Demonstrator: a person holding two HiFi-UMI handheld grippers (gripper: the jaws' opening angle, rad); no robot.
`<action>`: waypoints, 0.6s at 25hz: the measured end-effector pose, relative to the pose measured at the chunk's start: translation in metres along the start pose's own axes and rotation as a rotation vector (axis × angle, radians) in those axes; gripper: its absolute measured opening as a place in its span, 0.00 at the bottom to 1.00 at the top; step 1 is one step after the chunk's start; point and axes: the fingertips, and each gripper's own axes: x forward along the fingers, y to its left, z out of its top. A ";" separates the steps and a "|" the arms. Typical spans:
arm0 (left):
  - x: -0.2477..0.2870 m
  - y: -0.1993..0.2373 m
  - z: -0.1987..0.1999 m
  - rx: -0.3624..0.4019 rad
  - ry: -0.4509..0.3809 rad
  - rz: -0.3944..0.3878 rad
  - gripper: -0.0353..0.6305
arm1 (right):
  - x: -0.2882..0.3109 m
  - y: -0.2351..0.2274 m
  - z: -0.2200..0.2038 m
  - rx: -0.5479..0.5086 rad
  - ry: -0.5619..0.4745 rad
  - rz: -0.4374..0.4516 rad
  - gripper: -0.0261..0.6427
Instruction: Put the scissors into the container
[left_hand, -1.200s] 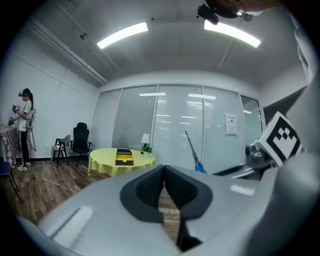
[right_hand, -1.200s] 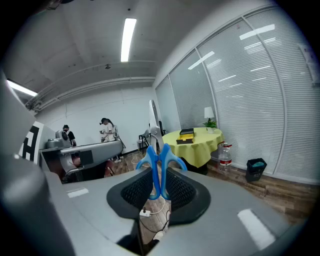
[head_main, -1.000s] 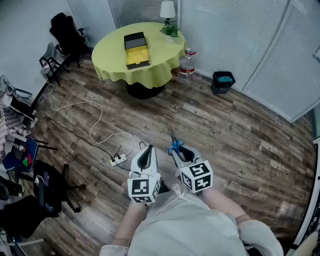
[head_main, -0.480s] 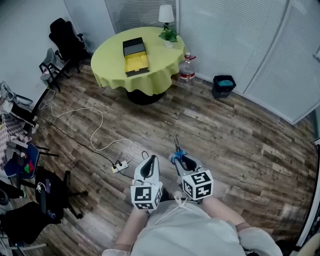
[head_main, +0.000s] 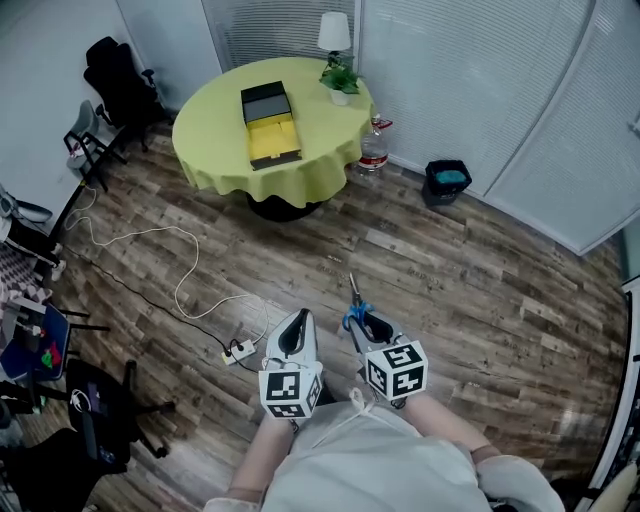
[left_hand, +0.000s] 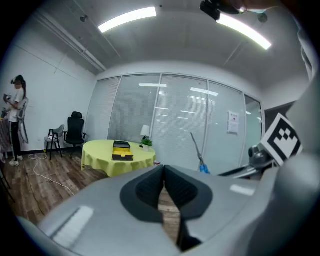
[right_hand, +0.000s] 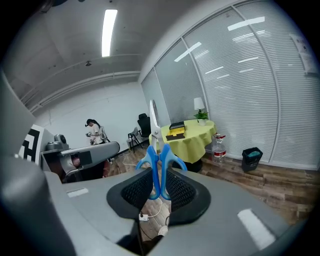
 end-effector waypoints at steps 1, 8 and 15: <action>0.008 0.011 0.005 -0.003 -0.003 -0.003 0.06 | 0.012 0.002 0.007 -0.002 0.002 0.001 0.17; 0.056 0.109 0.041 -0.021 -0.025 -0.025 0.06 | 0.104 0.026 0.061 -0.006 -0.010 -0.035 0.17; 0.091 0.213 0.067 -0.033 -0.040 -0.018 0.06 | 0.191 0.054 0.101 0.034 -0.017 -0.043 0.17</action>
